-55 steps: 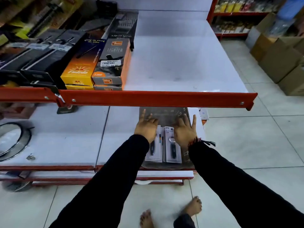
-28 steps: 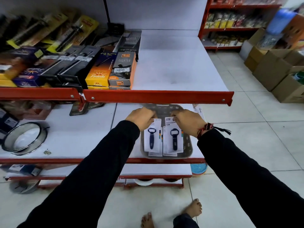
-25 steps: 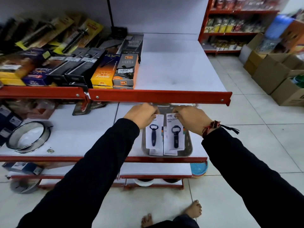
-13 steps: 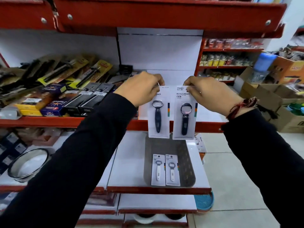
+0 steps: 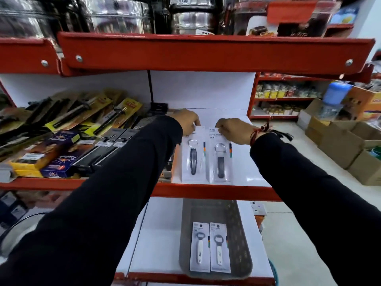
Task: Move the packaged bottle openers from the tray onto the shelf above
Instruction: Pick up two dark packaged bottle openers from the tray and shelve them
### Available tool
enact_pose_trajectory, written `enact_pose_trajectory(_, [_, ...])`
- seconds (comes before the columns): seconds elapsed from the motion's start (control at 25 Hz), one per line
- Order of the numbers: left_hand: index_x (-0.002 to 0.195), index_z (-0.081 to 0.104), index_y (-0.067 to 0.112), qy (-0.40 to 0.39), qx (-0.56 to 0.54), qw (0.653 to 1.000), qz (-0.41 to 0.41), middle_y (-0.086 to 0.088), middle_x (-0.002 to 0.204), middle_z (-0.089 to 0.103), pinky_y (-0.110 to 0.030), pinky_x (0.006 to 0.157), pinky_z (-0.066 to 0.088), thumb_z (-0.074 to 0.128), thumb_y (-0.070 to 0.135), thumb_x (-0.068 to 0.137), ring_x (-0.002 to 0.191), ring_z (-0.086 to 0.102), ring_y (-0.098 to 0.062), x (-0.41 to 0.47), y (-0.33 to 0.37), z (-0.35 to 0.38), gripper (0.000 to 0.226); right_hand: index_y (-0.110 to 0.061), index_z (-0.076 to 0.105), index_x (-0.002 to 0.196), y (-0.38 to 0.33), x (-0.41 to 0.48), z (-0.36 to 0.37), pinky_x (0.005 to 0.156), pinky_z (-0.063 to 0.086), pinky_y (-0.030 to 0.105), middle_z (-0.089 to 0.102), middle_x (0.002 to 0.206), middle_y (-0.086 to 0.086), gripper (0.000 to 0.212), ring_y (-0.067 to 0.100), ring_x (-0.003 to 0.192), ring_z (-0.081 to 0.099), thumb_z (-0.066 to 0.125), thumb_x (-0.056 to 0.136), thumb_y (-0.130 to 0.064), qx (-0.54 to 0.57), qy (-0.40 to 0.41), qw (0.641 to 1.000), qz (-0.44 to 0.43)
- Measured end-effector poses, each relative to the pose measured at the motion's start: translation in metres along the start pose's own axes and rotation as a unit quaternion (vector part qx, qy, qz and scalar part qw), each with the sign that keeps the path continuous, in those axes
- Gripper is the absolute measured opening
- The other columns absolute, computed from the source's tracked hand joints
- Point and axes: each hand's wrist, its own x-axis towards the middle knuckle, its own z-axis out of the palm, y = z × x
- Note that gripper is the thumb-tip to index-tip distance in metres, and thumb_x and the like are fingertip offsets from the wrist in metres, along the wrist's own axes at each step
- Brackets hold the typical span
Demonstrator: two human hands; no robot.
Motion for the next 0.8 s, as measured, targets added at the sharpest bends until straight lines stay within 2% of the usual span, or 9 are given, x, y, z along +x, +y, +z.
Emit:
enact_pose_trajectory(0.12, [0.130, 0.062, 0.014, -0.029, -0.006, 0.999, -0.011, -0.009, 0.134, 0.063, -0.034, 0.103, 0.048, 0.045, 0.002, 0.095, 0.124, 0.058, -0.027, 0.012, -0.006, 0.023, 0.040, -0.006, 0.060, 0.128, 0.005, 0.011, 0.019, 0.098, 0.042, 0.034, 0.062, 0.131, 0.017, 0.035, 0.033, 0.122, 0.056, 0.042, 0.099, -0.014, 0.022, -0.037, 0.999, 0.004])
enact_pose_trajectory(0.24, [0.127, 0.065, 0.018, -0.032, 0.037, 0.999, -0.017, -0.006, 0.134, 0.064, -0.040, 0.108, 0.045, 0.047, 0.006, 0.097, 0.126, 0.058, -0.026, 0.018, -0.010, 0.041, 0.037, -0.013, 0.070, 0.117, 0.006, 0.014, 0.031, 0.099, 0.046, 0.035, 0.063, 0.124, 0.011, 0.029, 0.029, 0.115, 0.060, 0.052, 0.095, -0.018, 0.018, -0.039, 0.999, -0.006])
enact_pose_trajectory(0.32, [0.120, 0.069, 0.021, -0.025, 0.092, 0.995, -0.013, -0.001, 0.128, 0.068, -0.051, 0.121, 0.023, 0.050, 0.008, 0.096, 0.125, 0.059, -0.024, 0.021, -0.011, 0.052, 0.033, -0.016, 0.073, 0.112, 0.005, 0.013, 0.036, 0.097, 0.049, 0.036, 0.065, 0.122, 0.006, 0.027, 0.027, 0.115, 0.061, 0.054, 0.094, -0.019, 0.000, -0.034, 0.999, -0.002])
enact_pose_trajectory(0.4, [0.115, 0.072, 0.024, -0.022, 0.135, 0.990, -0.017, 0.002, 0.121, 0.071, -0.059, 0.121, -0.008, 0.051, 0.010, 0.095, 0.123, 0.060, -0.022, 0.023, -0.009, 0.063, 0.033, -0.018, 0.075, 0.109, 0.006, 0.014, 0.042, 0.094, 0.052, 0.035, 0.068, 0.121, 0.002, 0.026, 0.025, 0.114, 0.062, 0.055, 0.093, -0.020, -0.023, -0.039, 0.999, 0.012])
enact_pose_trajectory(0.44, [0.114, 0.073, 0.025, -0.025, 0.151, 0.988, -0.021, 0.003, 0.118, 0.072, -0.060, 0.119, -0.016, 0.050, 0.011, 0.094, 0.121, 0.061, -0.022, 0.023, -0.008, 0.069, 0.033, -0.020, 0.076, 0.107, 0.006, 0.015, 0.045, 0.091, 0.054, 0.036, 0.070, 0.118, 0.000, 0.026, 0.025, 0.112, 0.064, 0.055, 0.091, -0.021, -0.030, -0.041, 0.999, 0.020])
enact_pose_trajectory(0.52, [0.111, 0.074, 0.025, -0.032, 0.168, 0.985, -0.029, 0.002, 0.113, 0.074, -0.058, 0.115, -0.024, 0.047, 0.012, 0.093, 0.117, 0.064, -0.024, 0.022, -0.006, 0.077, 0.035, -0.021, 0.076, 0.102, 0.006, 0.016, 0.052, 0.087, 0.057, 0.039, 0.073, 0.114, 0.000, 0.027, 0.027, 0.105, 0.068, 0.053, 0.089, -0.022, -0.040, -0.042, 0.998, 0.035])
enact_pose_trajectory(0.6, [0.109, 0.074, 0.022, -0.051, 0.170, 0.983, -0.036, 0.000, 0.108, 0.076, -0.058, 0.114, -0.027, 0.045, 0.014, 0.094, 0.114, 0.066, -0.025, 0.018, -0.005, 0.080, 0.034, -0.023, 0.073, 0.109, 0.006, 0.015, 0.059, 0.087, 0.057, 0.038, 0.070, 0.119, -0.002, 0.032, 0.027, 0.106, 0.067, 0.047, 0.091, -0.021, -0.051, -0.045, 0.997, 0.043])
enact_pose_trajectory(0.68, [0.116, 0.072, 0.020, -0.072, 0.161, 0.983, -0.042, -0.001, 0.111, 0.076, -0.057, 0.111, -0.030, 0.043, 0.018, 0.096, 0.117, 0.065, -0.025, 0.012, -0.005, 0.083, 0.035, -0.028, 0.066, 0.123, 0.004, 0.006, 0.061, 0.093, 0.053, 0.038, 0.062, 0.131, -0.002, 0.037, 0.026, 0.115, 0.063, 0.042, 0.095, -0.022, -0.040, -0.049, 0.996, 0.055])
enact_pose_trajectory(0.8, [0.131, 0.062, 0.019, -0.049, 0.145, 0.988, -0.031, -0.003, 0.129, 0.068, -0.055, 0.115, -0.027, 0.037, 0.023, 0.099, 0.131, 0.055, -0.024, -0.004, -0.002, 0.077, 0.041, -0.023, 0.052, 0.140, 0.005, -0.013, 0.063, 0.105, 0.042, 0.040, 0.046, 0.150, 0.001, 0.043, 0.027, 0.134, 0.049, 0.039, 0.099, -0.031, -0.028, -0.020, 0.997, 0.072])
